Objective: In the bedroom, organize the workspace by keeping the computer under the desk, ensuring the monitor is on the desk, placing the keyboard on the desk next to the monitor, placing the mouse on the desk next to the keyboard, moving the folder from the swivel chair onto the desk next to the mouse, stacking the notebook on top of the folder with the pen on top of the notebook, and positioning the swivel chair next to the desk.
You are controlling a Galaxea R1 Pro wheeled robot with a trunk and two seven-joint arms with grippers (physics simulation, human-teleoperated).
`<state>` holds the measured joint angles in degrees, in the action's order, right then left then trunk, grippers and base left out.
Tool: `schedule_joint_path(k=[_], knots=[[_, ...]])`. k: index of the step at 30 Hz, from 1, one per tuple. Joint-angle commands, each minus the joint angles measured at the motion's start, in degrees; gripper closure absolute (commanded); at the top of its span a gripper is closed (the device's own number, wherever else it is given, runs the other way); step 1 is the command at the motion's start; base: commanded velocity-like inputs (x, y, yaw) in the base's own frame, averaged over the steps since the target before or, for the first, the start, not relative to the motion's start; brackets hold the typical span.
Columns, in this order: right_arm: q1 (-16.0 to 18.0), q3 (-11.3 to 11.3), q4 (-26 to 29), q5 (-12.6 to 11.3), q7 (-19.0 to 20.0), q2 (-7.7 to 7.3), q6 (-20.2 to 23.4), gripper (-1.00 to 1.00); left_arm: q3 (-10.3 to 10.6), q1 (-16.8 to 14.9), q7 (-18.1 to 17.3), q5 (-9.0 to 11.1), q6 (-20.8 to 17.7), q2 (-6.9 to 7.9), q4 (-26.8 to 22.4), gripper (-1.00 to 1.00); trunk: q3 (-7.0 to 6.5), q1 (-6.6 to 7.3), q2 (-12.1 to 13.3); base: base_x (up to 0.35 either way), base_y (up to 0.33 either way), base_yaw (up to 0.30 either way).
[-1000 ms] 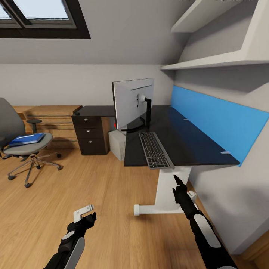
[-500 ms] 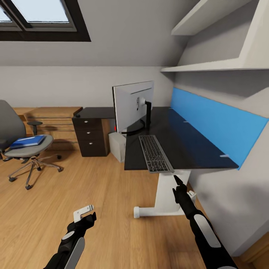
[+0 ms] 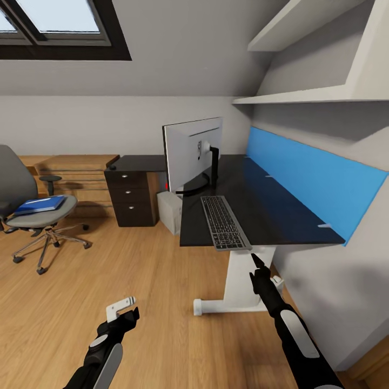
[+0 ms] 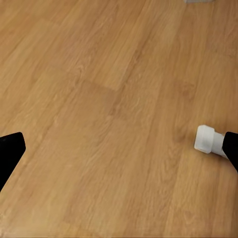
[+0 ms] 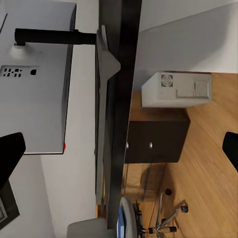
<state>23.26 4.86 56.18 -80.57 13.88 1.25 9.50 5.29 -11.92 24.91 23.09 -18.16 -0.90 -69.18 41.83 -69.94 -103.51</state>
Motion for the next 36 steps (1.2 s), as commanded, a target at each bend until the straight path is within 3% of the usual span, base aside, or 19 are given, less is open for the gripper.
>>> schedule_joint_path(k=[1,14,28,36], knots=[[0.0,0.2,0.0,-0.6,0.1,0.06,0.5,-1.00,0.1,0.0,0.4,0.5,-0.1,0.02,0.2,-1.00,0.05,0.01,0.0,0.000,0.005,0.000],[0.0,0.2,0.0,0.2,0.1,0.06,0.5,-1.00,0.2,0.0,0.3,0.5,-0.1,0.05,0.7,-1.00,0.05,0.01,0.0,0.078,0.146,0.000],[0.0,0.2,0.0,0.2,0.1,0.06,0.5,-1.00,0.2,0.0,0.4,0.5,-0.1,0.02,0.8,-1.00,0.05,0.01,0.0,0.071,0.051,0.000],[0.0,0.2,0.0,0.2,0.1,0.06,0.5,-1.00,0.2,0.0,0.4,0.5,-0.1,0.02,0.8,-1.00,-0.49,0.67,1.2,0.005,0.003,0.000]])
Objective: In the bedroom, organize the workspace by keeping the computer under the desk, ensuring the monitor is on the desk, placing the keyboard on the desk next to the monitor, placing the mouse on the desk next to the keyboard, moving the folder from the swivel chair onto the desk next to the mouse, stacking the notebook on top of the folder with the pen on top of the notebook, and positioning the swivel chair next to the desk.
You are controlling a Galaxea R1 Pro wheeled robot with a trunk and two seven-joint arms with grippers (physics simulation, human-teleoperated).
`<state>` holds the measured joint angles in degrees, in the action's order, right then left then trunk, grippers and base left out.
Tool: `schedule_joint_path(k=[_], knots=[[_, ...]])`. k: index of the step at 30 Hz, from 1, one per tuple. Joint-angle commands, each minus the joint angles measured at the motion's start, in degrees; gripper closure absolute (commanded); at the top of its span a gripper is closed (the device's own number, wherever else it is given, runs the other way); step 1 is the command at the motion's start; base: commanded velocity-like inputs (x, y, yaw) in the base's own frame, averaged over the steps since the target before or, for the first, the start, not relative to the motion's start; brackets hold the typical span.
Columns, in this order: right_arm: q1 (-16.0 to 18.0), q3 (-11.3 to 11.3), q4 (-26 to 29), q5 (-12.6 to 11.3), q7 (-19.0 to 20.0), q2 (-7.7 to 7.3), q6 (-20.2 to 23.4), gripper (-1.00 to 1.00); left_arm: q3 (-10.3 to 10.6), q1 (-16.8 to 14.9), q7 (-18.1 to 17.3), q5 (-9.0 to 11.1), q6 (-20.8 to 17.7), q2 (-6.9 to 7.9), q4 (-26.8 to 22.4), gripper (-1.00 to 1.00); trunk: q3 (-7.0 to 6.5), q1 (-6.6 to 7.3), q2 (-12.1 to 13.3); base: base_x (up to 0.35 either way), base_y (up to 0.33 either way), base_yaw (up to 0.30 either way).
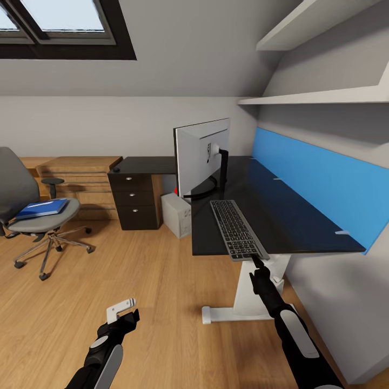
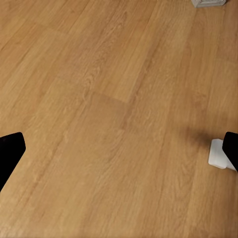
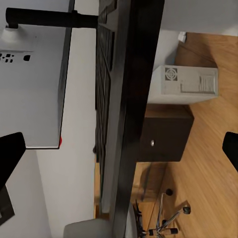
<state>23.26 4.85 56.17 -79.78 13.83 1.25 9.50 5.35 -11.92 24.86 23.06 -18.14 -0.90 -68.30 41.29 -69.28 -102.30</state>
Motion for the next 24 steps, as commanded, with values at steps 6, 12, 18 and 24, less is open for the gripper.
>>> schedule_joint_path(k=[6,12,18,24], knots=[[0.0,0.2,0.0,-0.5,0.1,0.06,0.5,-1.00,0.1,0.0,0.4,0.4,-0.1,-0.03,-0.1,-1.00,0.05,0.01,0.0,0.047,0.000,0.000],[0.0,0.2,0.0,-0.5,0.1,0.06,0.5,-1.00,0.1,0.0,0.4,0.5,-0.2,0.01,-0.1,-1.00,0.05,0.01,0.0,0.140,0.000,0.000],[0.0,0.2,0.0,-0.5,0.1,0.06,0.5,-1.00,0.1,0.0,0.4,0.5,-0.2,0.02,-0.1,-1.00,0.05,0.01,0.0,0.030,0.000,0.000],[0.0,0.2,-0.1,-0.5,0.1,0.06,0.5,-1.00,0.1,0.0,0.4,0.5,-0.2,-0.03,-0.1,-1.00,0.05,0.01,0.0,0.085,0.000,0.000]])
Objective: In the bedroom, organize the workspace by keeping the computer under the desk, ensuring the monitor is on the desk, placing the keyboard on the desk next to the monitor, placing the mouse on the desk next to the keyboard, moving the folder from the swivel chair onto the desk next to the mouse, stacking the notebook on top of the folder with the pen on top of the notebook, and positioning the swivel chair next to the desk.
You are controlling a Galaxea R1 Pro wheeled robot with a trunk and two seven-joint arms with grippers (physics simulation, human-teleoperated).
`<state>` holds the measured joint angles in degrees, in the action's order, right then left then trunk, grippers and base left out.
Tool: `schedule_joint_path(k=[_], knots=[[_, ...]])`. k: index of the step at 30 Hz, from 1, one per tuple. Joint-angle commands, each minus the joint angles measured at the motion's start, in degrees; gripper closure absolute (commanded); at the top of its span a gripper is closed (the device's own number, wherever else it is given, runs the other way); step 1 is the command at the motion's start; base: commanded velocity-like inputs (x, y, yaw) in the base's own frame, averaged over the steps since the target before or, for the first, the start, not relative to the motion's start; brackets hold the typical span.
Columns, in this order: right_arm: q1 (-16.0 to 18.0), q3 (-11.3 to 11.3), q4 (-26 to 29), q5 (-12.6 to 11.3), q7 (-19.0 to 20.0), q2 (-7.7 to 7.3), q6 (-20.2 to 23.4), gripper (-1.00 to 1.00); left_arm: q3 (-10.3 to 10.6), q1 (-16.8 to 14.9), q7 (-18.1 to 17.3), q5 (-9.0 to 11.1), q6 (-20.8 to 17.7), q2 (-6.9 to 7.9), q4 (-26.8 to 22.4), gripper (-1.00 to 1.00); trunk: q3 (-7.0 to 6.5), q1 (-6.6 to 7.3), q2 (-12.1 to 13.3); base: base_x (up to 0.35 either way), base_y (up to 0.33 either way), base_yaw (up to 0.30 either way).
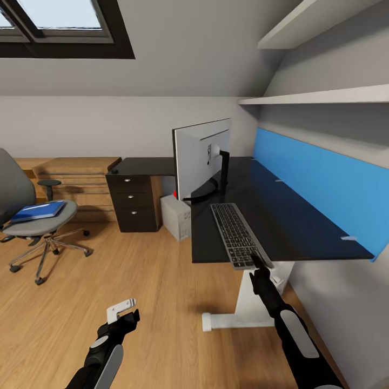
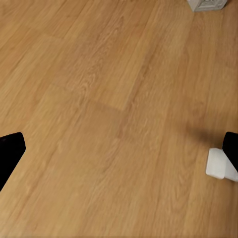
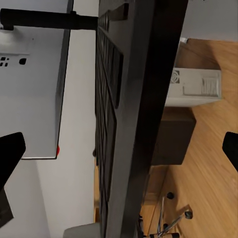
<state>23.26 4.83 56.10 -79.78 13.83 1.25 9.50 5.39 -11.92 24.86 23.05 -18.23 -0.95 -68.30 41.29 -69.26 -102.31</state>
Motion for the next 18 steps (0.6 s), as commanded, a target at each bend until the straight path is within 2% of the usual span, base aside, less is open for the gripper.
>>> schedule_joint_path(k=[1,18], knots=[[0.0,0.2,0.0,-0.5,0.1,0.06,0.5,-1.00,0.1,0.0,0.4,0.5,-0.1,0.01,-0.1,-1.00,0.05,-0.01,0.0,0.144,0.000,0.000],[0.0,0.2,0.0,-0.5,-0.1,0.02,0.7,-1.00,0.1,0.0,0.4,0.4,-0.1,-0.01,0.3,-1.00,0.05,-0.01,0.0,0.030,0.000,0.000]])
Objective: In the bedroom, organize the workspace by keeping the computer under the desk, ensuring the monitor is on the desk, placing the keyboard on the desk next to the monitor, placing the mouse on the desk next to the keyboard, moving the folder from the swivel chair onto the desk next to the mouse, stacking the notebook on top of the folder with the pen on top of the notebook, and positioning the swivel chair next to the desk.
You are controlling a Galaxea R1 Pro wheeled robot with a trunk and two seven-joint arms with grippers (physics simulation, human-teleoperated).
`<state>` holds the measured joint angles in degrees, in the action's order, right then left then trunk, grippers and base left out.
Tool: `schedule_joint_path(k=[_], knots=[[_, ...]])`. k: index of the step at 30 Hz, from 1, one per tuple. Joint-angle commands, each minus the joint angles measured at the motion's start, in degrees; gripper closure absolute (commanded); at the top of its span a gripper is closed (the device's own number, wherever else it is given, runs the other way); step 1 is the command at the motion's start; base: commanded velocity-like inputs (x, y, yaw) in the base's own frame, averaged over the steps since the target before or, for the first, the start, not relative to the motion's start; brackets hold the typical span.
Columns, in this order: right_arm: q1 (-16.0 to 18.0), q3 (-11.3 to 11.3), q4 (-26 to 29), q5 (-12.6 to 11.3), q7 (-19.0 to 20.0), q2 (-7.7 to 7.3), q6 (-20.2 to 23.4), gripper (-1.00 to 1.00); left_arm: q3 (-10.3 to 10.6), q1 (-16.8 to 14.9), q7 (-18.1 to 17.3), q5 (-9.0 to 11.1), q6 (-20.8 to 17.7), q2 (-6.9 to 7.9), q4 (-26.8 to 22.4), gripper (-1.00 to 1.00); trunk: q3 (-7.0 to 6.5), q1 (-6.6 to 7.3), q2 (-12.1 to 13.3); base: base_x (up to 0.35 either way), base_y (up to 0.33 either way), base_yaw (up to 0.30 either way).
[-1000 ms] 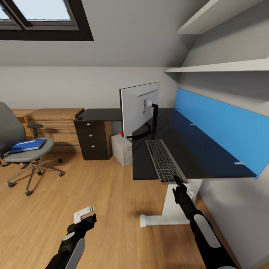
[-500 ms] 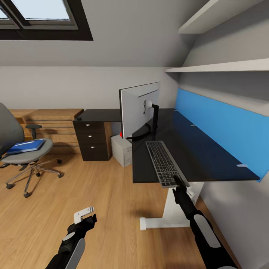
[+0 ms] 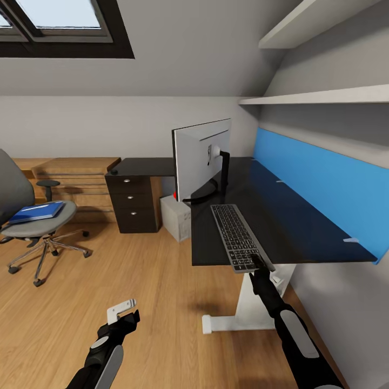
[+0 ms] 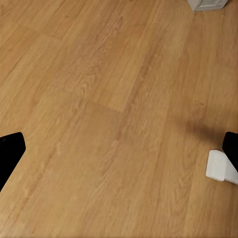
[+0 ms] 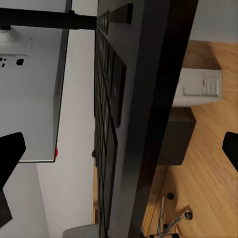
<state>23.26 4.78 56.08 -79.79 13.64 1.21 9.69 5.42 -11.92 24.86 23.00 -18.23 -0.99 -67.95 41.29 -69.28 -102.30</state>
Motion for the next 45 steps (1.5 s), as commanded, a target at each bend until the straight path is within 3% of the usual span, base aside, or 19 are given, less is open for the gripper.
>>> schedule_joint_path(k=[1,2,3,13,28,41,45], knots=[[0.0,0.2,0.0,-0.5,0.1,0.05,0.5,-1.00,0.1,0.0,0.4,0.5,-0.1,0.02,-0.1,-1.00,0.05,0.01,0.0,0.000,0.000,0.000],[0.0,0.2,0.0,-0.5,0.1,0.04,0.6,-1.00,0.1,0.0,0.4,0.5,-0.1,0.02,-0.1,-1.00,0.05,0.01,0.0,0.000,0.000,0.000],[0.0,0.2,0.0,-0.5,0.1,0.03,0.6,1.00,0.1,0.0,0.4,0.5,-0.1,0.02,-0.1,-1.00,0.05,0.01,0.0,0.000,0.000,0.000],[0.0,0.2,0.0,2.0,0.0,0.10,0.6,1.00,0.1,0.0,0.4,0.5,-0.1,0.02,-0.1,-1.00,0.05,0.01,0.0,0.000,0.000,0.000],[0.0,0.2,0.4,2.2,0.3,0.25,0.5,1.00,0.1,0.0,0.6,0.5,0.1,0.02,-0.1,-1.00,-2.64,3.30,6.0,0.000,0.000,0.000],[-6.6,-0.1,13.7,2.1,0.0,0.69,0.2,1.00,0.0,0.0,0.6,0.5,0.0,0.10,-0.1,-1.00,-4.97,6.16,11.2,0.000,0.000,0.000],[-8.8,-0.2,17.4,2.1,-0.2,1.48,0.2,1.00,0.0,0.0,0.6,0.5,-0.1,0.11,-0.1,-1.00,-5.69,7.03,12.8,0.000,0.000,0.000]])
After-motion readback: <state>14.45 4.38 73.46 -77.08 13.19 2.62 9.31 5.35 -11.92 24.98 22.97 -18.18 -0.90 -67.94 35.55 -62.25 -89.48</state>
